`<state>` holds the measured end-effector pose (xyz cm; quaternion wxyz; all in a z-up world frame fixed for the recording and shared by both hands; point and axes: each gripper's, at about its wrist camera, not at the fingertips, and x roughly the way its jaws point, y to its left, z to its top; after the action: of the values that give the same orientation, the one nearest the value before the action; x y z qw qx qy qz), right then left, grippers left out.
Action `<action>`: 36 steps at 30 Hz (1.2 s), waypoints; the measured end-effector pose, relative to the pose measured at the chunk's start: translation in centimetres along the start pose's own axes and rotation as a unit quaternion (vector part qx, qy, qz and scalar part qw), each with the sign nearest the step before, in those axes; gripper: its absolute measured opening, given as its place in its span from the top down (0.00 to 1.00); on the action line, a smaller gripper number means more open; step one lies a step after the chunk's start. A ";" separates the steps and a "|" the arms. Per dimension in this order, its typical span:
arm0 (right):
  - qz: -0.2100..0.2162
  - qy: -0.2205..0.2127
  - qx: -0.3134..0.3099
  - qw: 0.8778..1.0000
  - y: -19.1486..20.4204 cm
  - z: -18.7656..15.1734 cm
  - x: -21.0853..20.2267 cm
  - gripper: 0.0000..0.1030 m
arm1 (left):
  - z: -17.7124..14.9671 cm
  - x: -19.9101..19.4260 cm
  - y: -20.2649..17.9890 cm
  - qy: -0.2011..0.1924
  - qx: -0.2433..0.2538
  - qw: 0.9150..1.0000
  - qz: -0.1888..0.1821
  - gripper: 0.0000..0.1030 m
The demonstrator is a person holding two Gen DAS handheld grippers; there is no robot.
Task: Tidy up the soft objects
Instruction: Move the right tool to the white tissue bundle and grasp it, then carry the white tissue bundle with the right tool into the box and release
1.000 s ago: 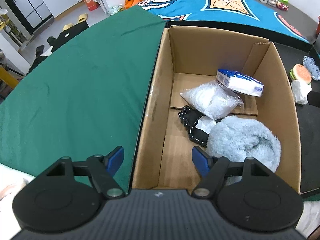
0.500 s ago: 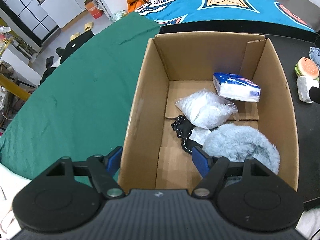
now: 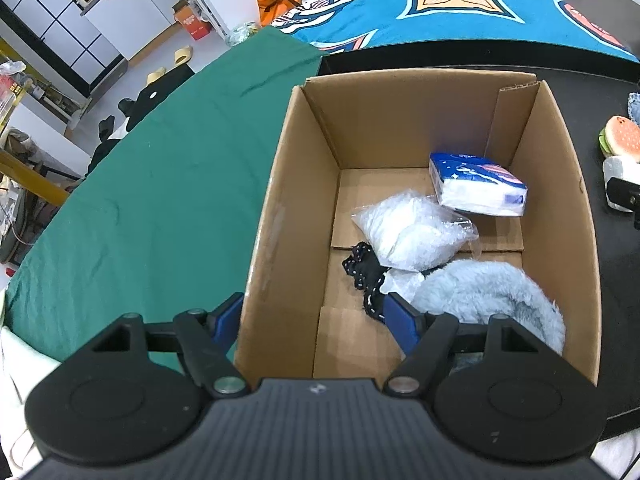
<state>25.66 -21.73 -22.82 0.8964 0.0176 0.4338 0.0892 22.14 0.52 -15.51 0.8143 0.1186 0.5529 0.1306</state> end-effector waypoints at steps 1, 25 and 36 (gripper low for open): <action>0.001 0.001 -0.001 1.000 0.0 -0.1 0.0 0.61 | -0.1 -0.1 0.1 0.000 0.000 1.000 0.000 0.29; 0.030 -0.011 0.016 0.999 0.3 0.5 -5.2 0.62 | -0.9 -0.2 2.4 -0.001 -0.017 0.999 -0.038 0.29; 0.040 -0.049 0.008 0.998 2.9 1.9 -8.6 0.62 | -1.6 -0.7 3.7 -0.019 -0.035 0.997 -0.073 0.32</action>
<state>21.55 -20.31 -14.68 0.9121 0.0461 0.3892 0.1203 20.09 3.78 -14.22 0.8358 0.0521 0.5395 0.0876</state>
